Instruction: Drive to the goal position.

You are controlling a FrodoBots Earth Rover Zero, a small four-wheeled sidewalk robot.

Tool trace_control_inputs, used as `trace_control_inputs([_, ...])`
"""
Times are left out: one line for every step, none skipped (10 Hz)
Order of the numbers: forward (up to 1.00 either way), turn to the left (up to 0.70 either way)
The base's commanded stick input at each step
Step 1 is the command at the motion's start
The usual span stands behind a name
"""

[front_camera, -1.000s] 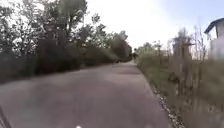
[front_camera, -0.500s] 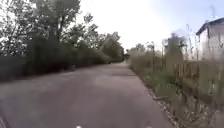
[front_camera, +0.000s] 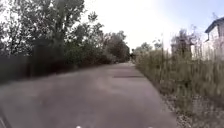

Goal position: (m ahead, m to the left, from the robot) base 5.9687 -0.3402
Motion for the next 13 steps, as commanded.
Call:
trace_control_inputs([1.00,-0.01])
trace_control_inputs([1.00,-0.01])
trace_control_inputs([1.00,-0.11])
trace_control_inputs([1.00,-0.17])
trace_control_inputs([1.00,-0.19])
trace_control_inputs([1.00,-0.21])
trace_control_inputs([1.00,-0.21])
trace_control_inputs([1.00,-0.21])
trace_control_inputs([1.00,-0.21])
trace_control_inputs([1.00,-0.21])
trace_control_inputs([1.00,-0.21])
trace_control_inputs([1.00,-0.21])
trace_control_inputs([1.00,-0.20])
